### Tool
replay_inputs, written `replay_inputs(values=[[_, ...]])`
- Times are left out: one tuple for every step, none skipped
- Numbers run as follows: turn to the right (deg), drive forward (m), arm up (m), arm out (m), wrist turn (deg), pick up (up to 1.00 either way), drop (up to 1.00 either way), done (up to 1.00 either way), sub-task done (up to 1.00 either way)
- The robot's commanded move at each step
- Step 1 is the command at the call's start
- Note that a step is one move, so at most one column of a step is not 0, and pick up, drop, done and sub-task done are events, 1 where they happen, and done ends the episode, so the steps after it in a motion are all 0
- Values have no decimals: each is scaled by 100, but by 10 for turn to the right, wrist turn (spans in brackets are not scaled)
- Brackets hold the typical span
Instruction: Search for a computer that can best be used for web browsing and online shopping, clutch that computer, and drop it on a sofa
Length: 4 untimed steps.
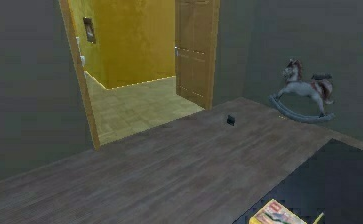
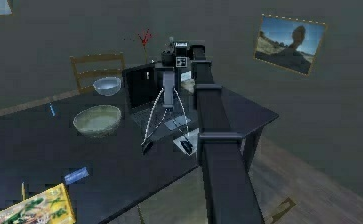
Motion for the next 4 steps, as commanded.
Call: replay_inputs(values=[[0, 0, 0, 0, 450, 0, 0, 0, 0], [0, 0, 0, 0, 450, 0, 0, 0, 0], [0, 0, 0, 0, 450, 0, 0, 0, 0], [0, 0, 0, 0, 120, 0, 0, 0, 0]])
